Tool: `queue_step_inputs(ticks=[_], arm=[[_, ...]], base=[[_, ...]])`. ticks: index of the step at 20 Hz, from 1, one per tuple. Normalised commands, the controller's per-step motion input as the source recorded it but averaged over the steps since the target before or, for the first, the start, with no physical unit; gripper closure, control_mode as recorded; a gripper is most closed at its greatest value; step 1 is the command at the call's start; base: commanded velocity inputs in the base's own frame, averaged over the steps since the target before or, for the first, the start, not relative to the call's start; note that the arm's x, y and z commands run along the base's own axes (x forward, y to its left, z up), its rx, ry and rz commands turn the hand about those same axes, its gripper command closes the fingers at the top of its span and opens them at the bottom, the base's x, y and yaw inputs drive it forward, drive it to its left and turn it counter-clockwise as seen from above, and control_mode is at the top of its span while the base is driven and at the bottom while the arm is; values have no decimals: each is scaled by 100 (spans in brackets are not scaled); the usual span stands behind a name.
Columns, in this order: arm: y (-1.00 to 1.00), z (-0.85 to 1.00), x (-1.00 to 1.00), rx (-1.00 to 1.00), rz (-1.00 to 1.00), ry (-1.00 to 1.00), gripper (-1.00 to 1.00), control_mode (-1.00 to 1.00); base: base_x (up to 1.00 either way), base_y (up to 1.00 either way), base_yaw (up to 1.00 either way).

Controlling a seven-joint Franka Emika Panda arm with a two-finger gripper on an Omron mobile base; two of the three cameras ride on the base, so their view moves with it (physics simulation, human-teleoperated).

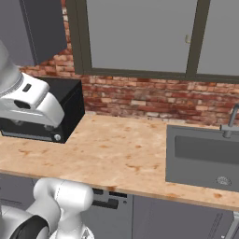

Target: Close all open cabinet doors.

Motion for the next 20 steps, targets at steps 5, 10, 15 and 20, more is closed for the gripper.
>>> queue_step_inputs(ticks=[5, 10, 15, 20], arm=[[0, 0, 0, 0, 0, -1, -100, -100], [3, 0, -7, 0, 0, 0, -100, 100], [0, 0, 0, 0, 0, 0, -100, 100], [0, 0, 0, 0, 0, 0, -100, 100]], base=[[0, 0, 0], [-23, 12, 0], [-86, 57, 28], [-20, 71, 39]])
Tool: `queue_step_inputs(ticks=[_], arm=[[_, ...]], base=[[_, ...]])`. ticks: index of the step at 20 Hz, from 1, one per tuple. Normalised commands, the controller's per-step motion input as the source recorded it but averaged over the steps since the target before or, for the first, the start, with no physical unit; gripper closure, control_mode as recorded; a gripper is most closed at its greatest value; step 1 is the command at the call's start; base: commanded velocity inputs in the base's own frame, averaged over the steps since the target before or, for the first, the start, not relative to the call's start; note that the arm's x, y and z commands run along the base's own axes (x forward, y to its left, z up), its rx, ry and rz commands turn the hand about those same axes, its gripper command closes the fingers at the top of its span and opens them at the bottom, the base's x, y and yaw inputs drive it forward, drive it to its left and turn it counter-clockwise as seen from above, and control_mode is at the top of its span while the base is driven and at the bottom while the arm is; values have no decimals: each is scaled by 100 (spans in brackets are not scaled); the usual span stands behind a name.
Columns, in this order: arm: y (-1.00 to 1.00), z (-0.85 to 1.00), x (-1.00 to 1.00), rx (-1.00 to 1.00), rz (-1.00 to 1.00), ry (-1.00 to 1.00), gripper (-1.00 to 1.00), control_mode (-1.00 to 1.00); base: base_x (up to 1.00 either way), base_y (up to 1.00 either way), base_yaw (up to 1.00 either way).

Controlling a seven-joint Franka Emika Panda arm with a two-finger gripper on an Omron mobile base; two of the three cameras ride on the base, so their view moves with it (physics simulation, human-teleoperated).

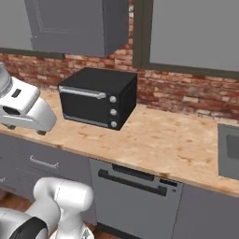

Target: Close all open cabinet doors.

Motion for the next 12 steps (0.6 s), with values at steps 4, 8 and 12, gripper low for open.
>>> queue_step_inputs(ticks=[4, 8, 12], arm=[[0, 0, 0, 0, 0, 0, -100, 100], [0, 0, 0, 0, 0, 0, -100, 100], [0, 0, 0, 0, 0, 0, -100, 100]], base=[[0, 54, 39], [23, 84, 56], [2, 52, 81]])
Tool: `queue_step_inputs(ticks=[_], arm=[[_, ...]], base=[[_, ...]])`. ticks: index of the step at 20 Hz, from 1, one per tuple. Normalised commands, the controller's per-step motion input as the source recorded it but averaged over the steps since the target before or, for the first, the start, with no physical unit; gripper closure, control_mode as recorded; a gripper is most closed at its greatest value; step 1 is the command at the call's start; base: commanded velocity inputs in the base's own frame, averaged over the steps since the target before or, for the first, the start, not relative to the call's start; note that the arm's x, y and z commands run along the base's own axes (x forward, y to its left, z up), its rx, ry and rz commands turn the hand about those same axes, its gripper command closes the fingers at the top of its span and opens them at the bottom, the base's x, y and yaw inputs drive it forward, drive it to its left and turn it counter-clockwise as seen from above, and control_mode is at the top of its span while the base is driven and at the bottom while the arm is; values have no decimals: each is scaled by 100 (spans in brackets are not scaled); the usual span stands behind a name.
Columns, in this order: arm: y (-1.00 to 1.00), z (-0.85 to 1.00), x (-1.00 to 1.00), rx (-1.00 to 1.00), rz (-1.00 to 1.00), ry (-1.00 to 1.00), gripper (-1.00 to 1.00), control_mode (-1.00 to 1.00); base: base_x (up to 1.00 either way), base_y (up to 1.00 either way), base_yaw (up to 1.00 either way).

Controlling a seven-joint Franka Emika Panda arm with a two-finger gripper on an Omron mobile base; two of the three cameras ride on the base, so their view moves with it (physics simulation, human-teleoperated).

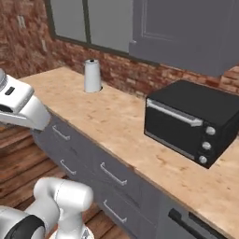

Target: Close all open cabinet doors.

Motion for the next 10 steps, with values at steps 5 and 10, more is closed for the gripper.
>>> queue_step_inputs(ticks=[5, 10], arm=[[0, 0, 0, 0, 0, 0, -100, 100], [0, 0, 0, 0, 0, 0, -100, 100]], base=[[3, 28, 86], [0, 15, 90]])
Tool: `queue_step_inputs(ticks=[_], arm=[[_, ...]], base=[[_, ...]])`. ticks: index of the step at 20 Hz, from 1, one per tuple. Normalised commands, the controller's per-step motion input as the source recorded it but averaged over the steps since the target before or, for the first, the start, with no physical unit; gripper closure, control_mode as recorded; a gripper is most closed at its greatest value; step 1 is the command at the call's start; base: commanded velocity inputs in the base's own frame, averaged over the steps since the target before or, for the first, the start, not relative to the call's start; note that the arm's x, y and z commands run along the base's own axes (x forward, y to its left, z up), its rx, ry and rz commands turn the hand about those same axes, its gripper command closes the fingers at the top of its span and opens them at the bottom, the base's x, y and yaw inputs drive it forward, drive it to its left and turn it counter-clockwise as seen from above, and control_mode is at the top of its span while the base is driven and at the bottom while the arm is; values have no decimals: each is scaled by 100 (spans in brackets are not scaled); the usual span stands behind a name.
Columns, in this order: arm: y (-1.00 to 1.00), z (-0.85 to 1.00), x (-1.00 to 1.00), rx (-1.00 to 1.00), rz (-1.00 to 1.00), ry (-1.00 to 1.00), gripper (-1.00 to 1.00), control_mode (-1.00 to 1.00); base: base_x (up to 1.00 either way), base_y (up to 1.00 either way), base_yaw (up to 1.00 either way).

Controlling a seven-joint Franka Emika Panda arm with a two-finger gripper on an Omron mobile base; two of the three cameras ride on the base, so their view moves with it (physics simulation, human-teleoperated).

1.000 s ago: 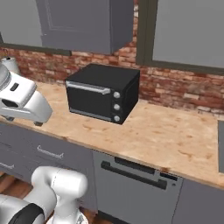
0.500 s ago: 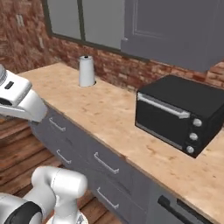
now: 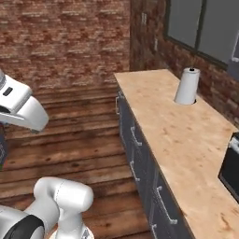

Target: Close all open cabinet doors.

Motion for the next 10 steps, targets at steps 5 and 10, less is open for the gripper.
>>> queue_step_inputs(ticks=[5, 10], arm=[[0, 0, 0, 0, 0, 0, -100, 100], [0, 0, 0, 0, 0, 0, -100, 100]], base=[[0, 6, 89], [-8, 9, 62]])
